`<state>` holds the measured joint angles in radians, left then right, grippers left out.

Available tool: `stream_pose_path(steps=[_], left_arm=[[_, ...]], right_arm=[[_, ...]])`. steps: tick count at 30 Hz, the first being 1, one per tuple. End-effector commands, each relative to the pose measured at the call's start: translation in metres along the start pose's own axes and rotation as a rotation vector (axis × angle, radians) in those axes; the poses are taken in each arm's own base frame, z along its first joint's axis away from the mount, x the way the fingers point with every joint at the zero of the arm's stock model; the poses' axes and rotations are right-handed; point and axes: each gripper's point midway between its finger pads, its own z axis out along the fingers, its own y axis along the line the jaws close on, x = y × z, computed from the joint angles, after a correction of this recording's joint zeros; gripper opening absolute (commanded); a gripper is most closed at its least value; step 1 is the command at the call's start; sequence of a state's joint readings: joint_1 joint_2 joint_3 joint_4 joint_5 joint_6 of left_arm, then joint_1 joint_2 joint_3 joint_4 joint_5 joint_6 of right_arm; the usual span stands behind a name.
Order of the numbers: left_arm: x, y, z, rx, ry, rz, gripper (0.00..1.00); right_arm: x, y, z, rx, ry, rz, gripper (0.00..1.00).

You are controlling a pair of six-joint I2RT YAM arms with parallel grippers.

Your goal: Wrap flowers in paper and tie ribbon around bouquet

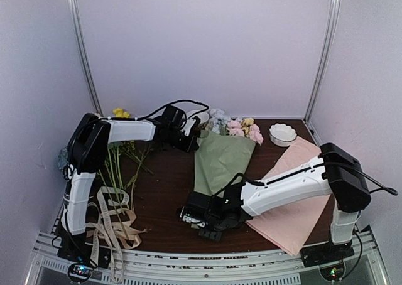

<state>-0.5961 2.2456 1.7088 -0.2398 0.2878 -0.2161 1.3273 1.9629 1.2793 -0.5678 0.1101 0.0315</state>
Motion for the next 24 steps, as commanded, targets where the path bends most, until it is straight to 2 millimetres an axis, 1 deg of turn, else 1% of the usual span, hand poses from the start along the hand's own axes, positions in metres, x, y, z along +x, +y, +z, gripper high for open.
stream_pose_path(steps=[1,3,5,8,10,11,13,14,16,19,21,23,24], left_arm=[[0.025,0.032,0.019,-0.062,0.048,-0.059,0.00],[0.028,0.030,0.022,-0.047,0.049,-0.070,0.00],[0.028,0.029,0.023,-0.037,0.047,-0.074,0.00],[0.028,0.027,0.024,-0.022,0.050,-0.077,0.00],[0.030,0.023,0.025,-0.003,0.053,-0.080,0.00],[0.030,0.022,0.025,0.006,0.051,-0.082,0.00],[0.030,0.021,0.025,0.014,0.049,-0.087,0.00],[0.030,0.021,0.025,0.013,0.046,-0.091,0.00],[0.030,0.021,0.025,0.011,0.047,-0.101,0.00],[0.030,0.019,0.026,0.021,0.042,-0.107,0.00],[0.031,0.020,0.026,0.022,0.043,-0.111,0.00],[0.031,0.019,0.027,0.022,0.044,-0.112,0.00],[0.030,0.020,0.026,0.021,0.042,-0.112,0.00]], right_arm=[[0.037,0.009,-0.002,-0.036,0.093,-0.046,0.00],[0.029,0.009,-0.015,-0.054,0.049,-0.053,0.04],[0.018,0.015,-0.033,-0.111,-0.019,-0.063,0.10],[-0.006,0.023,-0.069,-0.208,-0.171,-0.059,0.16],[-0.022,0.024,-0.091,-0.268,-0.272,-0.041,0.19],[-0.032,0.022,-0.101,-0.304,-0.328,-0.023,0.20],[-0.046,0.009,-0.111,-0.332,-0.406,0.042,0.21],[-0.051,0.001,-0.111,-0.342,-0.426,0.074,0.21],[-0.060,-0.024,-0.107,-0.317,-0.455,0.159,0.23],[-0.064,-0.079,-0.087,-0.157,-0.434,0.345,0.23],[-0.059,-0.107,-0.073,-0.035,-0.379,0.426,0.21],[-0.055,-0.125,-0.062,0.065,-0.332,0.470,0.19],[-0.053,-0.128,-0.055,0.094,-0.305,0.470,0.19]])
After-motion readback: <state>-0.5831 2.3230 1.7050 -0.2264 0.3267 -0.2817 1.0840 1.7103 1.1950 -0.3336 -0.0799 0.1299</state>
